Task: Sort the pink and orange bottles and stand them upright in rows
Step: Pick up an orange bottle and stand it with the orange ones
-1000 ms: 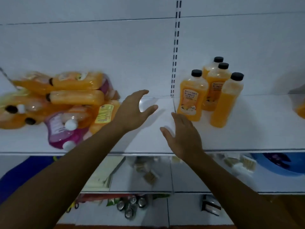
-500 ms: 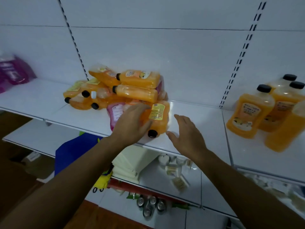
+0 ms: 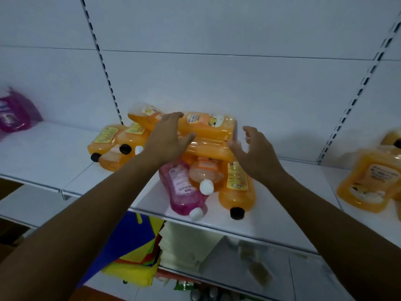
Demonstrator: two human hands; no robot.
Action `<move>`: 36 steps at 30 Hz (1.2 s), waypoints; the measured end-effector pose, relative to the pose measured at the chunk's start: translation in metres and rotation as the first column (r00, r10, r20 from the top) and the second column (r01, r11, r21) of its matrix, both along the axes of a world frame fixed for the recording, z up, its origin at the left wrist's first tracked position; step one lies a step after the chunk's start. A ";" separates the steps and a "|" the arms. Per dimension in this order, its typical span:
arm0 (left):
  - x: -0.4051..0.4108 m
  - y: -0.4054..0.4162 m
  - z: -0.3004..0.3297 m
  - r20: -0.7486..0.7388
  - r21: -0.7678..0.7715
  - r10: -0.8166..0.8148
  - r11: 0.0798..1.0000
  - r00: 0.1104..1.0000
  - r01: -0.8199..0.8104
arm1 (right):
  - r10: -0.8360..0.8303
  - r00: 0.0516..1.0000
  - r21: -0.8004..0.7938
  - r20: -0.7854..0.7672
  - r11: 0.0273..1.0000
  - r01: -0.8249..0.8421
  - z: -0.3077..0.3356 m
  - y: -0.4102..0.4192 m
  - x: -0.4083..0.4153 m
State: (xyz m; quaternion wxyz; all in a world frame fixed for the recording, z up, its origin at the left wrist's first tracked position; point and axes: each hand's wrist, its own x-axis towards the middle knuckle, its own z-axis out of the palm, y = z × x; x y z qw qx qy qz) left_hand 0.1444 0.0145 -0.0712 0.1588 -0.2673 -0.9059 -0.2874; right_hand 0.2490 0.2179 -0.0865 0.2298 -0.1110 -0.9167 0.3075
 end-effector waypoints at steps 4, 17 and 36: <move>-0.046 0.008 0.015 0.114 -0.080 -0.003 0.997 0.994 0.012 | -0.053 0.999 -0.026 -0.002 0.998 0.053 0.017 -0.008 -0.042; -0.081 0.009 0.009 0.185 0.034 -0.110 0.994 0.976 0.105 | -0.089 0.996 -0.043 0.003 0.995 0.089 0.008 -0.015 -0.069; 0.038 0.161 0.035 -0.067 0.154 -0.477 0.863 0.877 0.481 | -0.439 0.884 -0.336 -0.163 0.867 0.368 -0.032 0.071 0.091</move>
